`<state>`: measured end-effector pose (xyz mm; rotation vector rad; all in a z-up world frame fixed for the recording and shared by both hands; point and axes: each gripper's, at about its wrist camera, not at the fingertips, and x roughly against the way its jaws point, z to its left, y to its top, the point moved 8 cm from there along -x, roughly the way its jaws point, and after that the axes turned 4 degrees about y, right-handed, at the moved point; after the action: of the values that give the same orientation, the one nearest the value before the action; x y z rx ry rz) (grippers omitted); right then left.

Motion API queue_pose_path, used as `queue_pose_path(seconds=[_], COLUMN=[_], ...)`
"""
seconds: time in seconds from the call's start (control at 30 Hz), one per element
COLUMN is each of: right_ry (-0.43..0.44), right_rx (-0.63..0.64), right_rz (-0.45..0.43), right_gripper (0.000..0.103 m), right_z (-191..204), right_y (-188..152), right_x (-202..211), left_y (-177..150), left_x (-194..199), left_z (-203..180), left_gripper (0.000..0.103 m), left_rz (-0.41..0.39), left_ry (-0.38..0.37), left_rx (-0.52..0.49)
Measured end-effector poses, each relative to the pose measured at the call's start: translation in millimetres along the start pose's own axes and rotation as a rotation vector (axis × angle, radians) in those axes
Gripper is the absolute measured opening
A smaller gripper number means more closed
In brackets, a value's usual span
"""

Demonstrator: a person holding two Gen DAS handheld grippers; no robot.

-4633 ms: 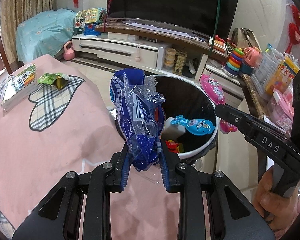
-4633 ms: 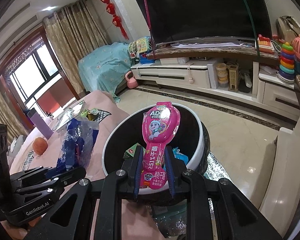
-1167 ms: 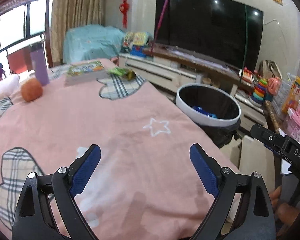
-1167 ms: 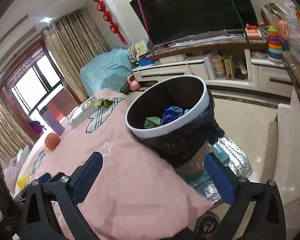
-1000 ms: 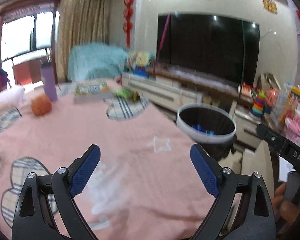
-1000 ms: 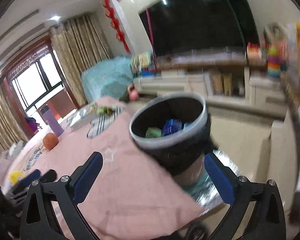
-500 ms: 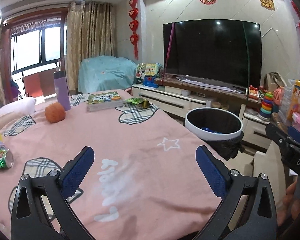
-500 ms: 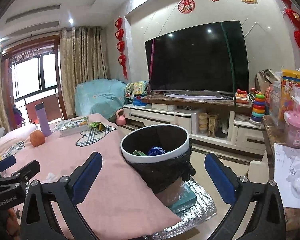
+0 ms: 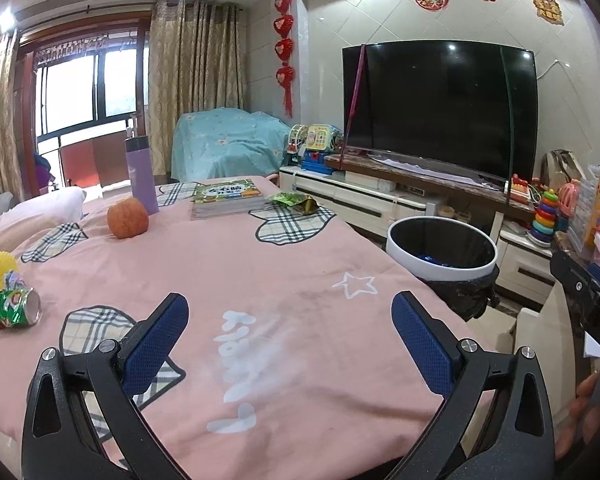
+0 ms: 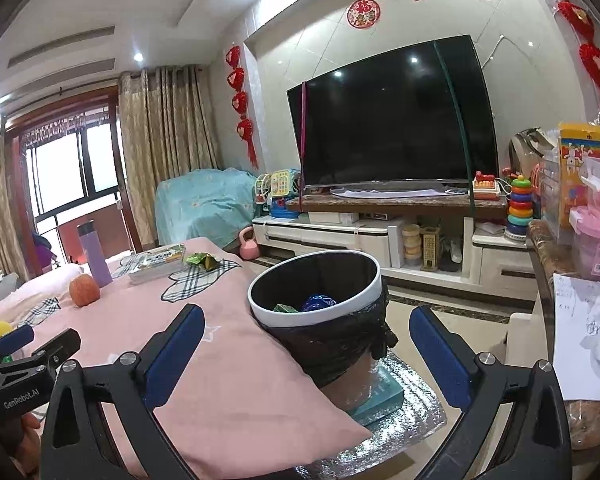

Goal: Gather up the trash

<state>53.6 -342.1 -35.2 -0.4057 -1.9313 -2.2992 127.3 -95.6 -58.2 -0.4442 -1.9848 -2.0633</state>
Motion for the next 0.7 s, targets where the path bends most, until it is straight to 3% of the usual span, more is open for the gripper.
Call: queue_pose_path(seconds=[0.7], right_ry=[-0.002], right_rx=[0.022], right_rz=[-0.024], right_gripper=[0.103], right_z=[3.9], right_y=[1.8], right_x=[6.7], left_y=[1.9], left_x=[9.3], left_z=[2.5], left_gripper=[0.103], left_rz=[-0.031], left_ry=[0.002], left_rx=[-0.005])
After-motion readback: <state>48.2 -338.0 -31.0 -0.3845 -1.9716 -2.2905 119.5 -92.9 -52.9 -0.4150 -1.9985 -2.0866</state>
